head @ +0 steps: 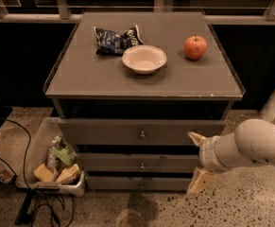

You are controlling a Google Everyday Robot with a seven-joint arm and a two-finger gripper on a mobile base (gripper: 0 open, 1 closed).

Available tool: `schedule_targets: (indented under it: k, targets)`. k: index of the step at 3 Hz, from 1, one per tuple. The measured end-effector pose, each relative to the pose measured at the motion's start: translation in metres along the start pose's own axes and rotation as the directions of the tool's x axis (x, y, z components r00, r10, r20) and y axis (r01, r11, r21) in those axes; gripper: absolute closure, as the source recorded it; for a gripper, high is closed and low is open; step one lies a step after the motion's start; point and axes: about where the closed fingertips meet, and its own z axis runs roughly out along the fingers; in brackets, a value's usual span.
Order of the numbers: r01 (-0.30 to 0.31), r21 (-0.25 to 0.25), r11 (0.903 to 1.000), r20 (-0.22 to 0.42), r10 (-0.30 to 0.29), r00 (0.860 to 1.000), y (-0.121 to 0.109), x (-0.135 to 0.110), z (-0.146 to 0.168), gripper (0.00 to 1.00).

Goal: Open middle drawer

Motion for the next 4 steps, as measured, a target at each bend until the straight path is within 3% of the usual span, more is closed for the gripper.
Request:
schedule_targets:
  k: [1,2,4]
  targets:
    - [0.0,0.0,1.0,0.0,0.0,1.0,0.0,0.0,0.0,0.0]
    - [-0.025,-0.03,0.9992,-0.012,0.025,1.0,0.003,0.006,0.025,0.0]
    - [-0.085,-0.071,0.9939,0.001,0.086,0.996,0.0,0.044,0.101,0.0]
